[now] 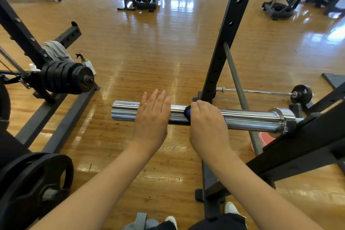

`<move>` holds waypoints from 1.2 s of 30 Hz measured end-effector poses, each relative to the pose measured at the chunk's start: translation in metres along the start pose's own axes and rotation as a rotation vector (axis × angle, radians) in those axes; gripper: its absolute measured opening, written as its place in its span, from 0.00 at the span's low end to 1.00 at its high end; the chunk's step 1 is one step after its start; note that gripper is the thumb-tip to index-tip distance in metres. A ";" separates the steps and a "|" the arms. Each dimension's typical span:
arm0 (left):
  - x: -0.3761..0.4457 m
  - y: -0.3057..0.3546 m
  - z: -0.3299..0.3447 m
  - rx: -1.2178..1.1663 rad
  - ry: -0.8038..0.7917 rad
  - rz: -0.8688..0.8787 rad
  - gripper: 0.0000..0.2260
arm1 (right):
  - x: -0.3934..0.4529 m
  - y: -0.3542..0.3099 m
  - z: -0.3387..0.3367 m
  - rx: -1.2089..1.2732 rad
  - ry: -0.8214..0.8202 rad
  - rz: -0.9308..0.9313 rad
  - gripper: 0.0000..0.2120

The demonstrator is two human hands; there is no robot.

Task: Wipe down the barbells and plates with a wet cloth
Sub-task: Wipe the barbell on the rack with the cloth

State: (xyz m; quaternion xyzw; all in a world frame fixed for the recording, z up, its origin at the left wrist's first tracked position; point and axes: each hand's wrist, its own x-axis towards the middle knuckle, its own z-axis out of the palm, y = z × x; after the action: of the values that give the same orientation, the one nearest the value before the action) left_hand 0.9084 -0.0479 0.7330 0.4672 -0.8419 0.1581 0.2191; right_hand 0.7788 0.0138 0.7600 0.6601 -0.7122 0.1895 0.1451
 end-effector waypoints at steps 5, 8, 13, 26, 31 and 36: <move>0.001 0.002 -0.002 -0.022 -0.024 -0.009 0.27 | -0.009 0.011 0.004 0.035 -0.055 -0.067 0.33; 0.001 0.002 -0.002 -0.031 -0.030 -0.010 0.26 | -0.008 0.016 0.005 0.111 -0.047 -0.087 0.32; 0.001 0.002 -0.003 -0.041 -0.042 -0.010 0.26 | -0.014 0.010 0.010 0.261 0.102 -0.026 0.21; 0.028 -0.009 -0.021 -0.037 -0.435 0.112 0.24 | -0.021 0.021 0.027 0.233 0.254 -0.264 0.16; 0.034 -0.014 -0.023 -0.080 -0.471 0.096 0.19 | -0.033 0.041 0.024 0.210 0.267 -0.274 0.16; 0.014 -0.004 -0.018 0.080 -0.291 0.053 0.45 | -0.020 0.016 0.012 0.236 0.330 -0.179 0.15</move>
State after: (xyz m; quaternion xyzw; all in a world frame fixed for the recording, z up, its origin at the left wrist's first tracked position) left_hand 0.9092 -0.0521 0.7558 0.4711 -0.8698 0.1279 0.0716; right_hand 0.7656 0.0266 0.7388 0.6934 -0.5901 0.3633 0.1975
